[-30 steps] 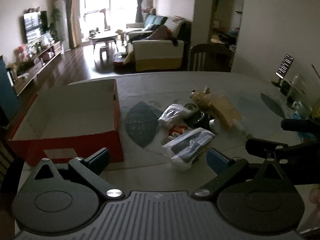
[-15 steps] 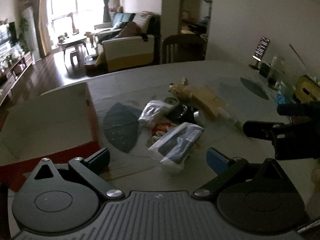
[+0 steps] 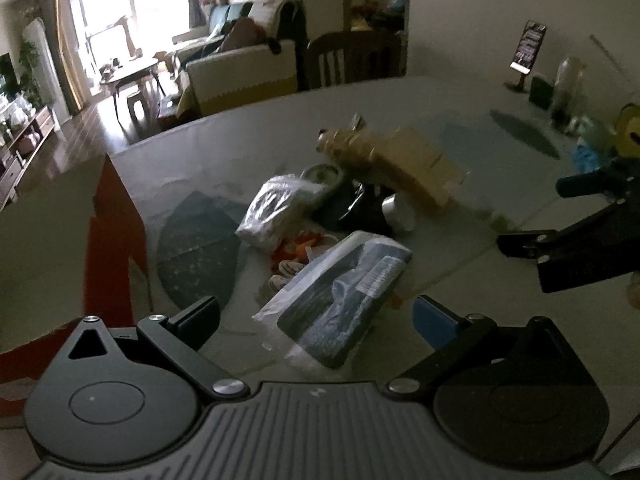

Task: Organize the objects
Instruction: 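Reach the right gripper toward the white tube with green label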

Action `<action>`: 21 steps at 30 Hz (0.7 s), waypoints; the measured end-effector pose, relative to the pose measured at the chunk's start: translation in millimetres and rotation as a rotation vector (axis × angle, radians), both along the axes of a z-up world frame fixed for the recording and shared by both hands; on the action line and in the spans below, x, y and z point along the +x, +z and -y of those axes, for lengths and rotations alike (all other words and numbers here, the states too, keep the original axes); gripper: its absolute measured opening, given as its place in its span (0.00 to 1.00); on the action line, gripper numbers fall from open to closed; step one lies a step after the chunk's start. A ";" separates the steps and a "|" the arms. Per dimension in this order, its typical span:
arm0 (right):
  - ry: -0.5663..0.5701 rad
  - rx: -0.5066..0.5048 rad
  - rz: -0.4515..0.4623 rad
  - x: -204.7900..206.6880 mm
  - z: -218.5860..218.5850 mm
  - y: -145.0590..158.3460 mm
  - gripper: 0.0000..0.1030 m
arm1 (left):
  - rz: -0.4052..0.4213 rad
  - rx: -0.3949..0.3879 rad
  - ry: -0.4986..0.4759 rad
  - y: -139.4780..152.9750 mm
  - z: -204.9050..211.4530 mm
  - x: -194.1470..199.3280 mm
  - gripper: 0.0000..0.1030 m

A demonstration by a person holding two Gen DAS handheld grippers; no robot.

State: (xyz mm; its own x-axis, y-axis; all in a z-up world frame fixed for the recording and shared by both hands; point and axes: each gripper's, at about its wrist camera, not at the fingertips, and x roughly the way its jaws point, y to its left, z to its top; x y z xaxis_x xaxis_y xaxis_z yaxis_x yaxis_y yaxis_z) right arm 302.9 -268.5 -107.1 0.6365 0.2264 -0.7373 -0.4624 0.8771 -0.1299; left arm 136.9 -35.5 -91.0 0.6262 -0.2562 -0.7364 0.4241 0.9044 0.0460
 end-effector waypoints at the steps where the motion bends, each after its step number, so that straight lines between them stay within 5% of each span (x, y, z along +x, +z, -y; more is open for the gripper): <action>1: 0.007 -0.012 -0.005 4.9 0.6 -4.4 0.97 | -0.007 0.007 0.003 -3.3 2.5 3.7 1.00; 15: 0.133 -0.016 -0.116 53.5 4.7 -45.5 0.97 | -0.052 0.083 0.048 -30.6 26.8 25.0 0.99; 21: 0.157 0.007 -0.132 59.1 5.2 -50.2 0.96 | -0.065 0.077 0.071 -30.7 29.5 22.4 0.80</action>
